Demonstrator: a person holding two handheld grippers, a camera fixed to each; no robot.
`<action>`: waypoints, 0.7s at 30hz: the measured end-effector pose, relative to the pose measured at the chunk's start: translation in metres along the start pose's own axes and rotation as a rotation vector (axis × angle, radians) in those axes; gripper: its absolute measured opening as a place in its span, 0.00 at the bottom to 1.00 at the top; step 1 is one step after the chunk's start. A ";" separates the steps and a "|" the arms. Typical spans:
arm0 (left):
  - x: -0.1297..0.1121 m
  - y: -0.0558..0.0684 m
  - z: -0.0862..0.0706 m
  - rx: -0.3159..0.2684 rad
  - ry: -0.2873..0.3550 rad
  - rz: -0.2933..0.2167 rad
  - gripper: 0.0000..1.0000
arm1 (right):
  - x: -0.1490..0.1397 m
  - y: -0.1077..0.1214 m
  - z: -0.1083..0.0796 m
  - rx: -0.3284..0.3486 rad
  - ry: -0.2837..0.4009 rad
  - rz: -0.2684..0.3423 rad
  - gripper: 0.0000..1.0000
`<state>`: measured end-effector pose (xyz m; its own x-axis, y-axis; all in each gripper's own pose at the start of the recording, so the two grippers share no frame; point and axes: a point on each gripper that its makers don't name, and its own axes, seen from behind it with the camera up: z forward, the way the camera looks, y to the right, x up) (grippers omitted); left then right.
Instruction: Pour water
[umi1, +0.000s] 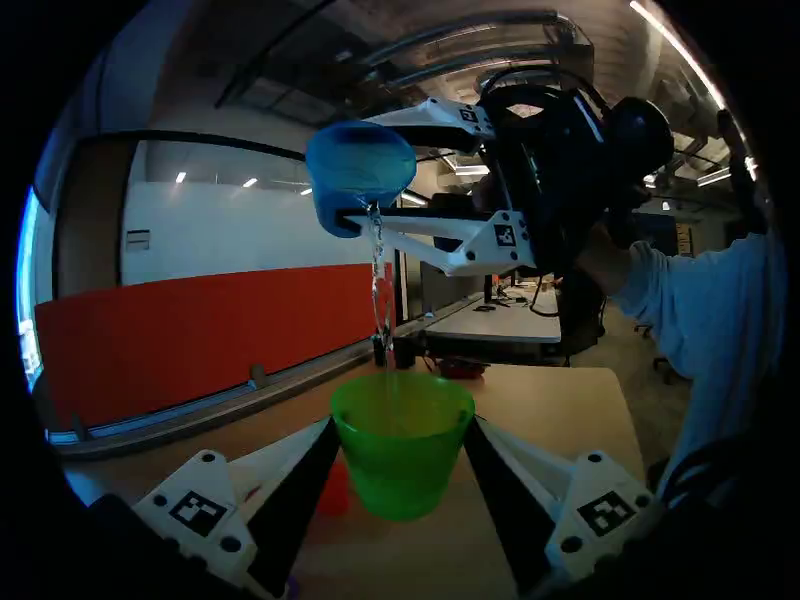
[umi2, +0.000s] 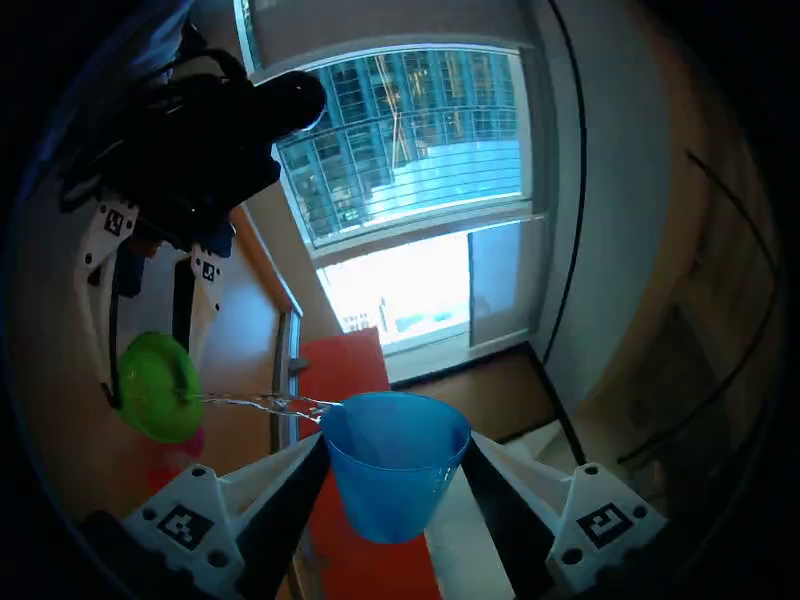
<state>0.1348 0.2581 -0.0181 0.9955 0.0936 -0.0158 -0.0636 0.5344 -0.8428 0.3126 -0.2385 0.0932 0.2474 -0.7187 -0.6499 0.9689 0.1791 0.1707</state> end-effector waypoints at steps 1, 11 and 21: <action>0.000 0.000 0.000 0.000 0.000 0.000 0.85 | 0.000 0.001 0.000 0.000 0.000 -0.004 0.90; 0.000 -0.001 0.001 0.000 -0.001 0.000 0.85 | 0.000 0.006 0.000 -0.004 -0.005 -0.063 0.90; 0.000 0.001 0.001 -0.002 -0.002 0.003 0.85 | 0.005 0.010 0.001 -0.007 -0.002 -0.111 0.90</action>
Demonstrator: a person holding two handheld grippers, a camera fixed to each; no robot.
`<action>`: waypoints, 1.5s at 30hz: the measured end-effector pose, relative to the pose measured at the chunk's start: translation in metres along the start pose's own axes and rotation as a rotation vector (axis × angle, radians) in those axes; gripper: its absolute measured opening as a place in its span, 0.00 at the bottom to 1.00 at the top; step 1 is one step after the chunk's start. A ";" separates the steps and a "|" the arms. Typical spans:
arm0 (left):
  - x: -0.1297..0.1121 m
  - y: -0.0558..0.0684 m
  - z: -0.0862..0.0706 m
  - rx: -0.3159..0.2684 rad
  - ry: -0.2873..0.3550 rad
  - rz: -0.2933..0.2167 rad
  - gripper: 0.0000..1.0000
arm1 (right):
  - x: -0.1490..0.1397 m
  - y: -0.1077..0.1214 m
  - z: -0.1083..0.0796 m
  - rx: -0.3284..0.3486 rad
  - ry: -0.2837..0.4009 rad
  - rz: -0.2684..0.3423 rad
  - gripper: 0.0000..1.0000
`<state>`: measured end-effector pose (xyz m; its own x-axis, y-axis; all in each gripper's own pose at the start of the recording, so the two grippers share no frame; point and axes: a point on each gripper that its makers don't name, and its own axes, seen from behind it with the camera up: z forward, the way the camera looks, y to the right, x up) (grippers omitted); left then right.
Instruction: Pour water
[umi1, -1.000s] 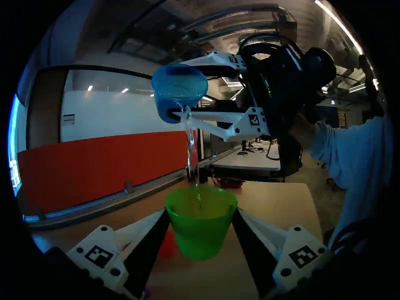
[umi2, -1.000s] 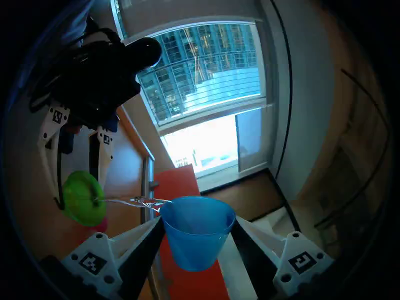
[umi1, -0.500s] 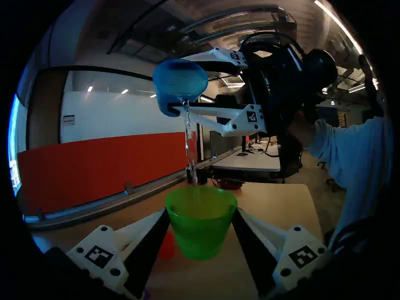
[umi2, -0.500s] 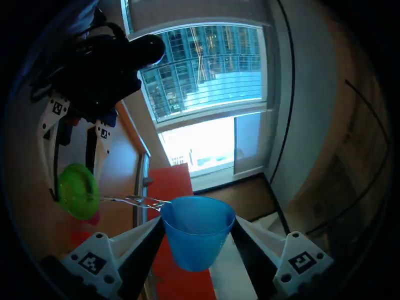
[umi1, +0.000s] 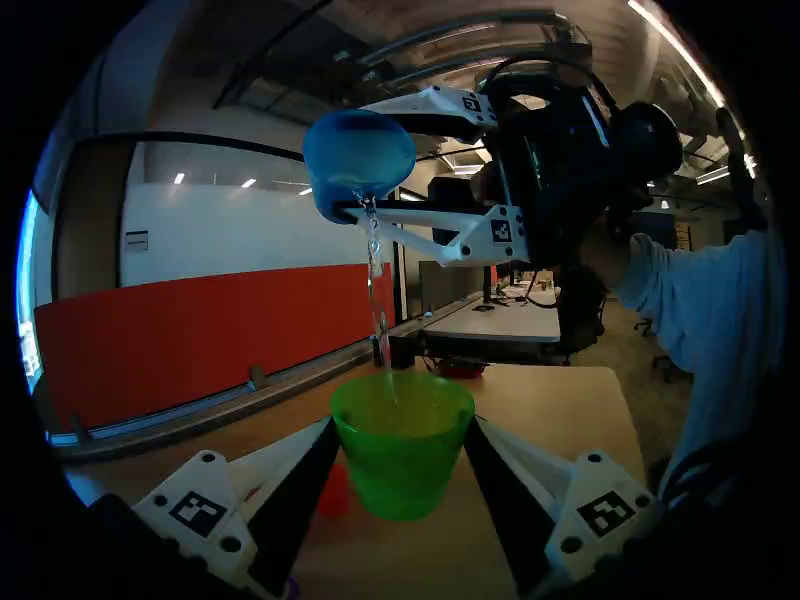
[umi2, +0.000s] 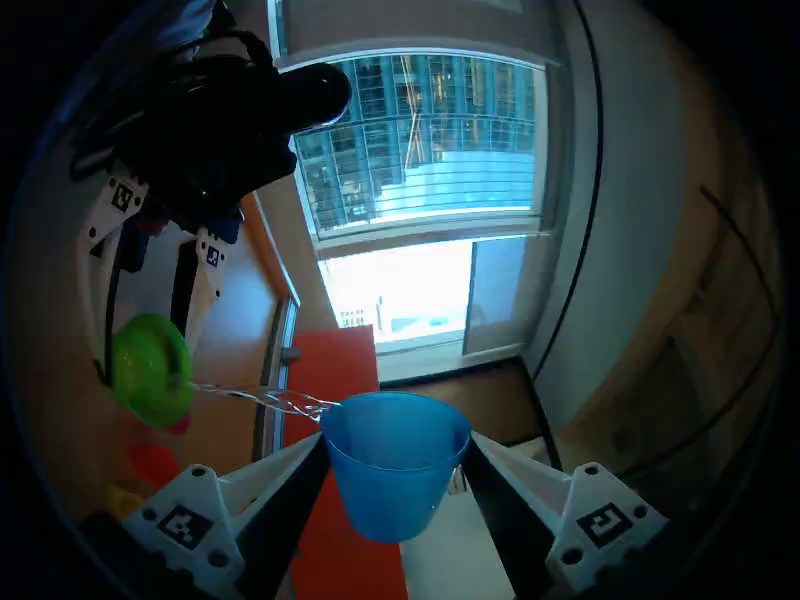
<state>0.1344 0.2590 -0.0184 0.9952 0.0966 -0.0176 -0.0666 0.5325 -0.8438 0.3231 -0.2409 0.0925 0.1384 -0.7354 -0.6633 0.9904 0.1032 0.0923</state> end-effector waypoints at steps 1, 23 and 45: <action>0.000 0.000 0.000 0.000 0.000 0.000 0.85 | 0.000 0.000 0.000 0.000 0.000 -0.004 0.90; 0.000 -0.003 0.001 0.003 0.005 -0.003 0.85 | 0.007 0.005 0.004 -0.004 0.005 -0.111 0.90; -0.001 -0.002 0.001 -0.001 0.009 -0.015 0.85 | 0.024 0.002 0.008 0.004 0.021 -0.244 0.90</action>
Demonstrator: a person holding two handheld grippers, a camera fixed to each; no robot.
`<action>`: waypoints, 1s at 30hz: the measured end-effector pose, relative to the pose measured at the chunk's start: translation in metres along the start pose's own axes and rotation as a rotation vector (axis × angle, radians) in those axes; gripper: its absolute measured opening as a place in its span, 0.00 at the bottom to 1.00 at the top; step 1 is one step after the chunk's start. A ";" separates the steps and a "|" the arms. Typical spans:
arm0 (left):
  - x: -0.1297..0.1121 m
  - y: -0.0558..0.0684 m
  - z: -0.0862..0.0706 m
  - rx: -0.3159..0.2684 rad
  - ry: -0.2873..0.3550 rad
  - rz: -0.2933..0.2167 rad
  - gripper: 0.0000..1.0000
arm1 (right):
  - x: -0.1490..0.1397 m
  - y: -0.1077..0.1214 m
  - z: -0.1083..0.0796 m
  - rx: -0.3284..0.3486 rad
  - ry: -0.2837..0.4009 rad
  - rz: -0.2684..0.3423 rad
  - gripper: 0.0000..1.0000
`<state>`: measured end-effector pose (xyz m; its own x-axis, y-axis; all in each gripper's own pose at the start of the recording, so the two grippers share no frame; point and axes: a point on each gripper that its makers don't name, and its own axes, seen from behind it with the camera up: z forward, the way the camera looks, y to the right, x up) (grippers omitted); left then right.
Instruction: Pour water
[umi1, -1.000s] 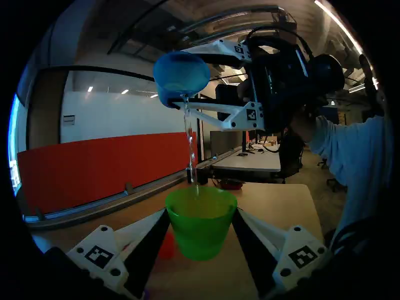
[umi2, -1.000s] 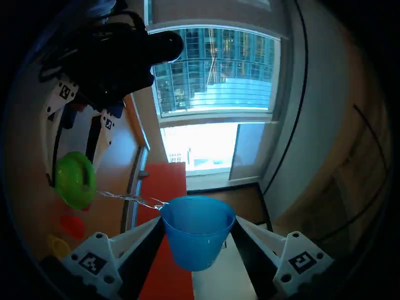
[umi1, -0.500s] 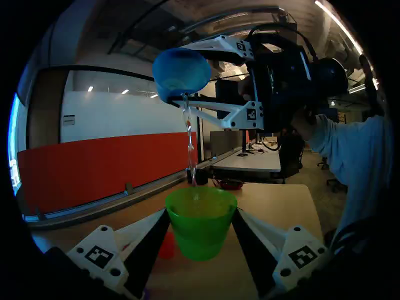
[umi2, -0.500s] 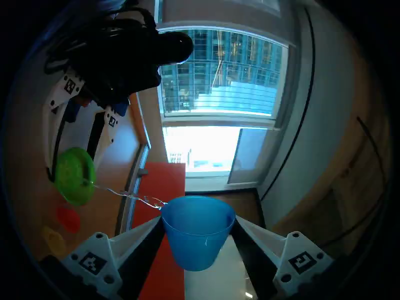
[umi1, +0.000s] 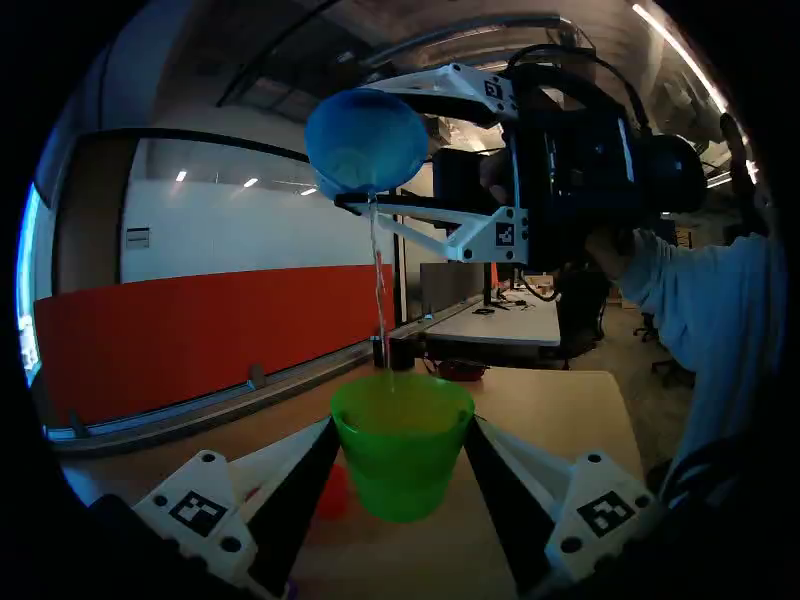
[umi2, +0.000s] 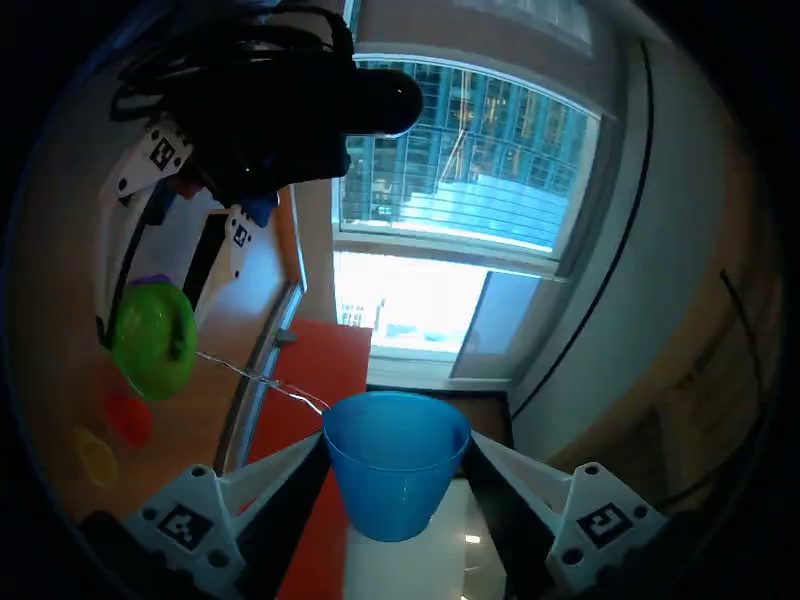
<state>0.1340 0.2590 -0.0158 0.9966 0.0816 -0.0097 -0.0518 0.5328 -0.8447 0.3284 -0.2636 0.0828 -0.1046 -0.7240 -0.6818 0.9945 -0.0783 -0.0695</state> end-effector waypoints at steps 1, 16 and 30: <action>0.000 0.000 0.000 0.000 0.000 0.000 0.85 | 0.001 0.000 0.000 0.000 0.001 -0.002 0.90; 0.002 -0.002 0.000 0.003 0.001 0.000 0.85 | 0.004 -0.003 0.000 0.004 0.009 0.026 0.90; 0.009 -0.005 -0.002 0.015 0.011 0.013 0.85 | 0.002 -0.014 -0.010 0.023 0.031 0.337 0.90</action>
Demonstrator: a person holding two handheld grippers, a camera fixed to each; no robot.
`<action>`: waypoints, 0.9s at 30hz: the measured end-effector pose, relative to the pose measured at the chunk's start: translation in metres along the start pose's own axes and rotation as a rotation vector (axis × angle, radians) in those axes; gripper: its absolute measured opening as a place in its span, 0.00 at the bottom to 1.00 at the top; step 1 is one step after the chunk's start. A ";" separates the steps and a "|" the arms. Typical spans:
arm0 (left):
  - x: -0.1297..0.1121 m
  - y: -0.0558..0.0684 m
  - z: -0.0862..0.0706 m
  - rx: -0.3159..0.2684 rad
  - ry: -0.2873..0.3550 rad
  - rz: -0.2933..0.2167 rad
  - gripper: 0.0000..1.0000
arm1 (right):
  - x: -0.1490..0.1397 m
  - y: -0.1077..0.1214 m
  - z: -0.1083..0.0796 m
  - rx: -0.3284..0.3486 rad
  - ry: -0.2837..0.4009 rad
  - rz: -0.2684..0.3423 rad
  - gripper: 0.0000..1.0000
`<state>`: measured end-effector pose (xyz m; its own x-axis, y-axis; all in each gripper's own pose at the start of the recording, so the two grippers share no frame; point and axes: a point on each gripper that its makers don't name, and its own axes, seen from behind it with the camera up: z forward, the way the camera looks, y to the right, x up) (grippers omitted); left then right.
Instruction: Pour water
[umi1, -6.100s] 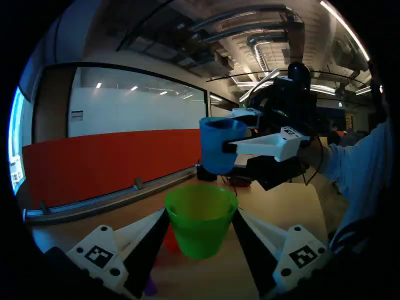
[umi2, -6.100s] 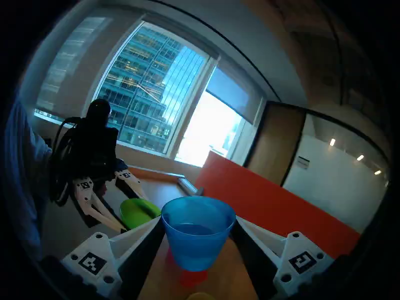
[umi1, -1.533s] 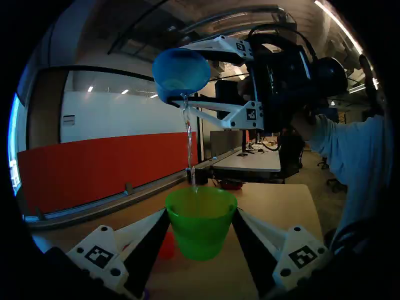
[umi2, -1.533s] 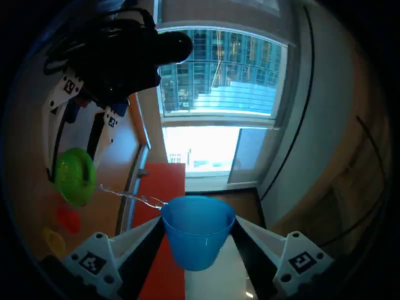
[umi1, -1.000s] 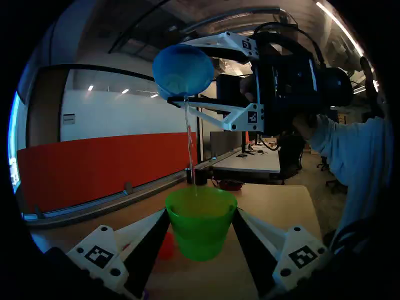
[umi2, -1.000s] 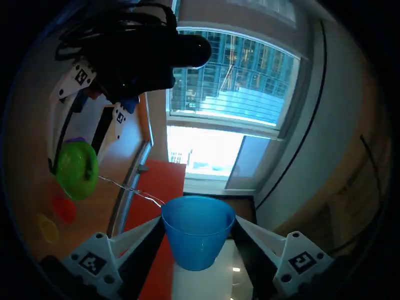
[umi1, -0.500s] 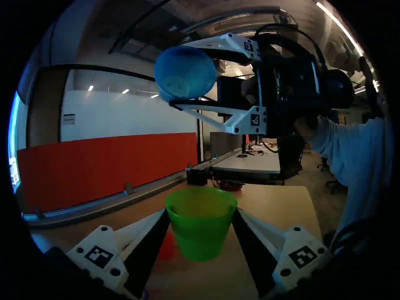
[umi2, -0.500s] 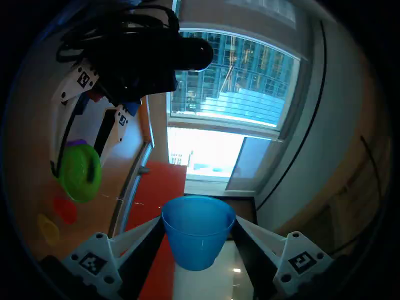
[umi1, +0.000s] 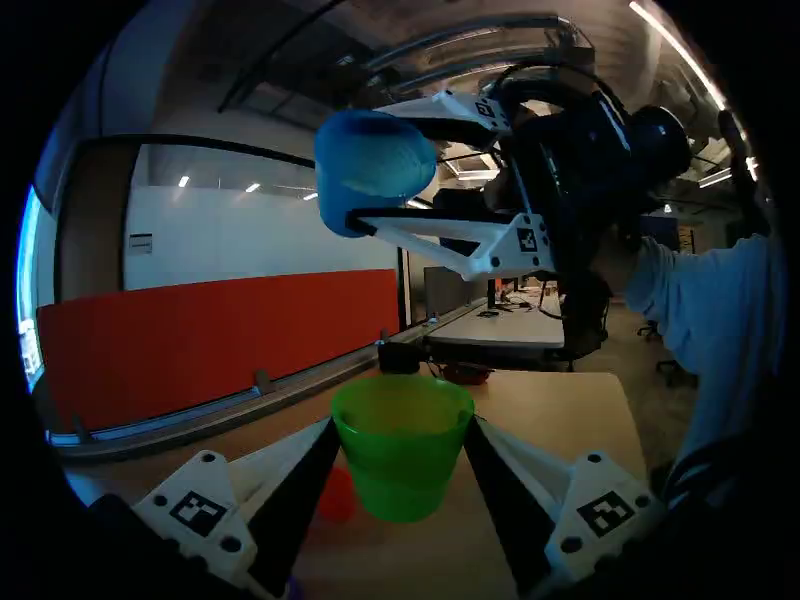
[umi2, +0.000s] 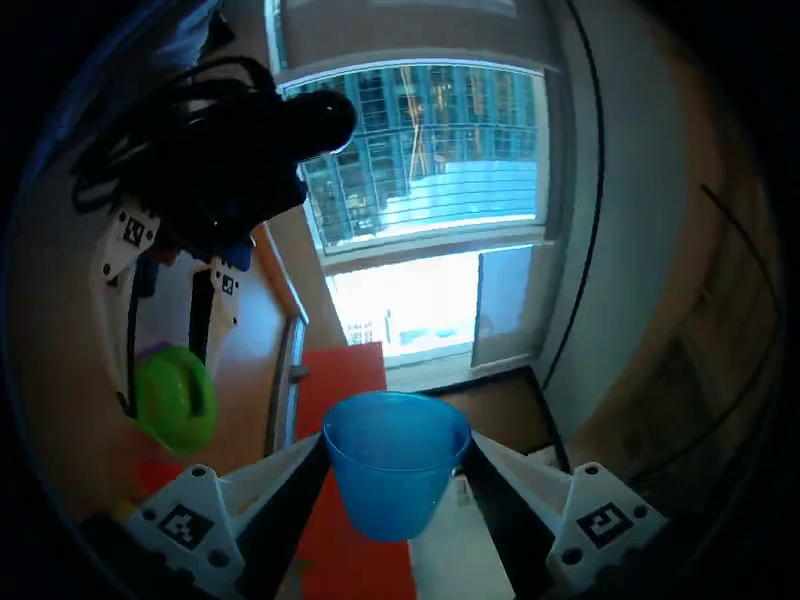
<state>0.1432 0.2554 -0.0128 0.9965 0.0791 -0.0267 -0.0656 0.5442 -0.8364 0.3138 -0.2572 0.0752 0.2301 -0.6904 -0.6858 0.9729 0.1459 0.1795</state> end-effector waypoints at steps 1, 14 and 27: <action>0.000 0.000 0.000 0.000 0.000 0.001 0.85 | 0.000 -0.001 -0.001 0.000 0.001 0.034 0.90; 0.004 -0.005 -0.001 0.015 0.005 0.013 0.85 | 0.010 -0.015 -0.021 0.028 0.033 0.526 0.90; 0.008 -0.006 -0.004 0.023 0.011 0.022 0.85 | 0.023 -0.029 -0.027 0.110 0.037 1.068 0.90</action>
<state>0.1519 0.2498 -0.0099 0.9952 0.0828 -0.0512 -0.0890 0.5616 -0.8226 0.2911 -0.2581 0.0356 0.9624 -0.2216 -0.1569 0.2609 0.5954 0.7599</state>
